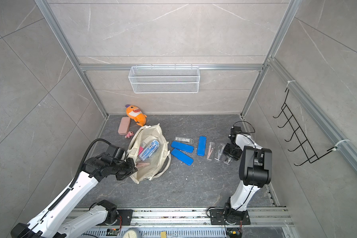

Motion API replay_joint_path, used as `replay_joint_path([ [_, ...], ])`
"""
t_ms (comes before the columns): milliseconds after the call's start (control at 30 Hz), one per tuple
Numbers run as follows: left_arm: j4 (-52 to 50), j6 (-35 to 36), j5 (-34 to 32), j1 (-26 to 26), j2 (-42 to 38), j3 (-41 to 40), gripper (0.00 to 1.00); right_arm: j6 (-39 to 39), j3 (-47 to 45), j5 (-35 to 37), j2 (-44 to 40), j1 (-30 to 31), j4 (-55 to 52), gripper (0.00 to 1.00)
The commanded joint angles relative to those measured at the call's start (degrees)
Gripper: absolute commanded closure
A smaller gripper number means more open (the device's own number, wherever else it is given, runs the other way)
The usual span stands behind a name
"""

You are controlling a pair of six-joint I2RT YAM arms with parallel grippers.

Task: Take out the compass set from the canvas bag
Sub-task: Place the compass set at the center of the board.

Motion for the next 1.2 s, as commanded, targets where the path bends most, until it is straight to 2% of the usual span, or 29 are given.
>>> replay_joint_path([
  [0, -1.06, 0.79, 1.15, -0.02, 0.34, 1.58, 1.0, -0.09, -0.36, 0.44, -3.0, -0.11, -1.93, 0.34],
  [167, -1.03, 0.91, 1.06, -0.02, 0.52, 1.77, 1.0, 0.08, -4.55, -2.36, -10.76, -0.13, 0.33, 0.26],
  [367, -1.38, 1.08, 0.94, -0.05, 0.72, 2.35, 1.0, 3.9, -10.16, -7.71, -23.58, -0.06, 4.35, 0.34],
  [433, -1.46, 1.12, 0.81, -0.09, 0.59, 2.46, 1.0, 5.23, -12.69, -11.68, -28.84, 0.01, 7.72, 0.35],
  [533, -1.52, 1.23, 0.8, -0.04, 0.8, 2.44, 1.0, 6.16, -15.69, -18.22, -35.72, 0.21, 13.94, 0.36],
  [633, -1.59, 1.32, 0.77, -0.04, 1.06, 2.52, 1.0, 7.66, -17.28, -21.19, -41.46, 0.28, 18.55, 0.33],
  [767, -1.59, 1.2, 0.45, -0.08, 1.07, 2.61, 1.0, 9.34, -13.07, -25.66, -40.96, 0.28, 15.31, 0.29],
  [867, -1.74, 1.1, 0.12, 0.01, 0.98, 2.68, 1.0, 8.84, -9.58, -32.95, -37.7, 0.0, 12.33, 0.26],
  [900, -1.72, 0.9, 0.05, -0.06, 0.92, 2.69, 1.0, 9.79, -10.3, -34.29, -38.18, 0.04, 13.63, 0.06],
  [933, -1.75, 0.83, 0.0, 0.0, 0.82, 2.68, 1.0, 11.14, -11.46, -34.9, -39.27, 0.02, 15.49, 0.01],
  [1100, -2.03, 0.26, -0.39, -0.03, 0.3, 2.38, 1.0, 17.66, -14.59, -38.15, -43.24, 0.47, 19.61, 0.01],
  [1167, -2.07, 0.18, -0.47, -0.04, 0.36, 2.33, 1.0, 19.16, -14.24, -38.39, -43.21, 3.2, 19.01, 0.01],
])
